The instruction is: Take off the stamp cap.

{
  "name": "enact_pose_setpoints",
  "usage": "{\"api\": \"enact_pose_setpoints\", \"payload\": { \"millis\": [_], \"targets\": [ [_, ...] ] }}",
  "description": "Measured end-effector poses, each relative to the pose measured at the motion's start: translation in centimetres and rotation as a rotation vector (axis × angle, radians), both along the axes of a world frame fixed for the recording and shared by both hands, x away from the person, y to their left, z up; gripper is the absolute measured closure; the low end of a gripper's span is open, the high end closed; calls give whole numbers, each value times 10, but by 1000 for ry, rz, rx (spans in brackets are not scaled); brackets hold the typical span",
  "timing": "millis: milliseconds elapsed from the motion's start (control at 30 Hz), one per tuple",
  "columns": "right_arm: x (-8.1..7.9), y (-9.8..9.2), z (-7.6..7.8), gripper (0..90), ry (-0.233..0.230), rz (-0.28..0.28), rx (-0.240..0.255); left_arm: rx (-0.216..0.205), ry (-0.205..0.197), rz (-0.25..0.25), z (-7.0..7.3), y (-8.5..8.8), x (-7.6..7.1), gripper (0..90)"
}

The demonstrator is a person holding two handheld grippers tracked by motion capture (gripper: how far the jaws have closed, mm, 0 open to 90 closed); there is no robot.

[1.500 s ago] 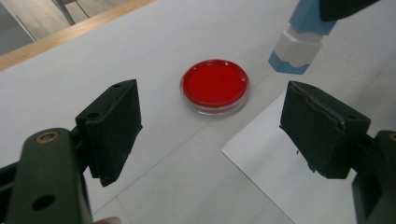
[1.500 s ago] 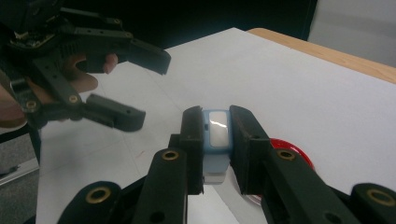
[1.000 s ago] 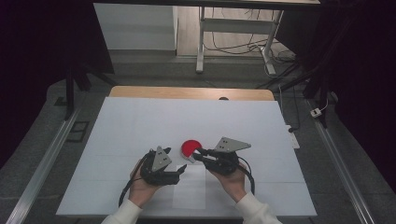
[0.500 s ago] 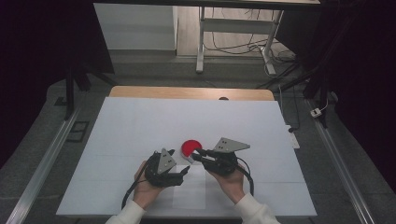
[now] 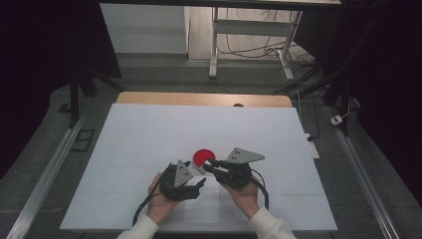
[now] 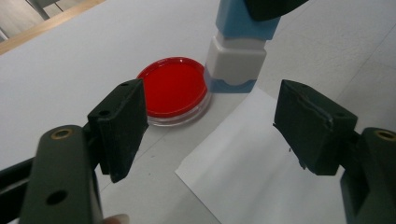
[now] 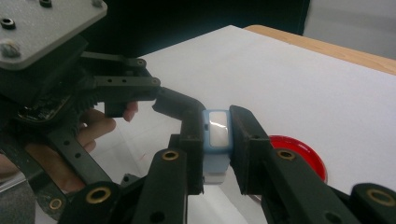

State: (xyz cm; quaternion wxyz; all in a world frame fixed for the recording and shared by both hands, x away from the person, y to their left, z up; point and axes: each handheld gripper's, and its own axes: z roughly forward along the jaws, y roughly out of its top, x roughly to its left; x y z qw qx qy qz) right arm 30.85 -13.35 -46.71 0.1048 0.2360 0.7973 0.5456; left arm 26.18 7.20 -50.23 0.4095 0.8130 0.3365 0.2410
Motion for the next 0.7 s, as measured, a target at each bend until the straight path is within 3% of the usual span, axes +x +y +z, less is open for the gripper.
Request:
{"api": "enact_pose_setpoints", "payload": {
  "millis": [367,700],
  "targets": [
    [-2,2,-2,749,2,-1,3,10,-16,-10,-4,-7,0,316],
    [-3,2,-1,749,8,-9,22,13,-28,-11,-6,-9,1,421]
  ]
}}
